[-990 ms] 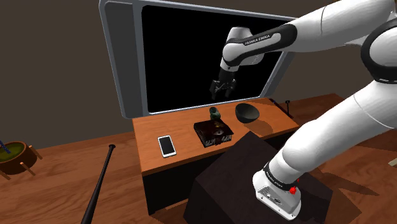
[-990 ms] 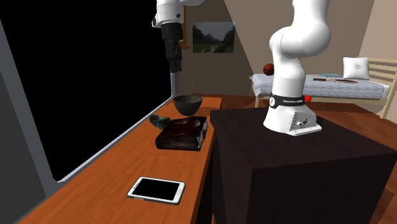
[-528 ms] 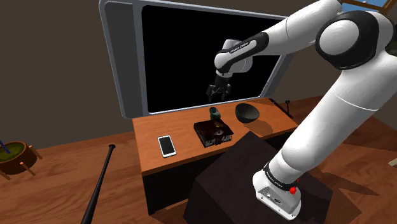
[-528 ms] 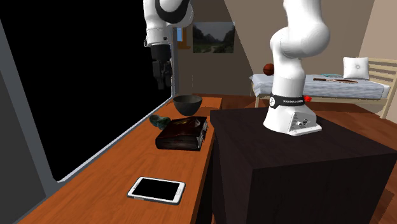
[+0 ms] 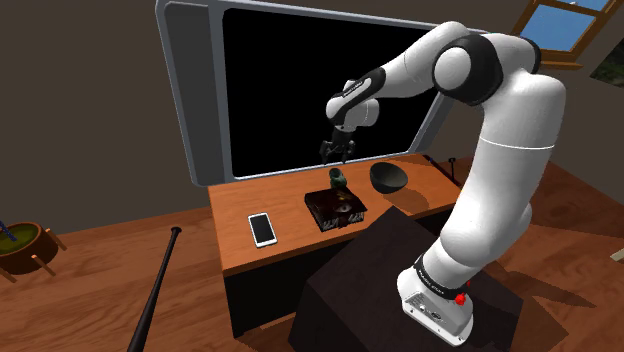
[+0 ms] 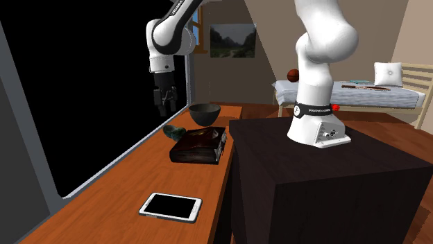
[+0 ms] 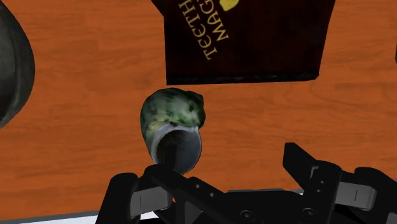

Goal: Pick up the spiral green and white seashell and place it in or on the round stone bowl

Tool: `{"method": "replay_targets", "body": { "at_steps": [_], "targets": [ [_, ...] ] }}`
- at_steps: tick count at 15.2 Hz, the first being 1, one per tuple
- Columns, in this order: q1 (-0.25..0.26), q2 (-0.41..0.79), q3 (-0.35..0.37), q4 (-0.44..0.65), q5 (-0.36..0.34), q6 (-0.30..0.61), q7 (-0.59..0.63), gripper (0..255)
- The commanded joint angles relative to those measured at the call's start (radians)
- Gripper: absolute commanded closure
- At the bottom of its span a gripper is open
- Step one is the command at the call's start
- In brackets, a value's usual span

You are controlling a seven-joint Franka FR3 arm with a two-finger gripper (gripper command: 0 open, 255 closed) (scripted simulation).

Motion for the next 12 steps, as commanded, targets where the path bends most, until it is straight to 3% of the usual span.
{"method": "replay_targets", "body": {
  "at_steps": [1,6,12],
  "targets": [
    [-0.017,0.070,0.002,0.049,0.021,0.018,-0.012,0],
    [-0.062,0.243,0.011,0.195,0.061,0.038,-0.032,0],
    [-0.130,0.300,0.089,0.198,0.015,0.103,-0.002,0]
  ]
}}
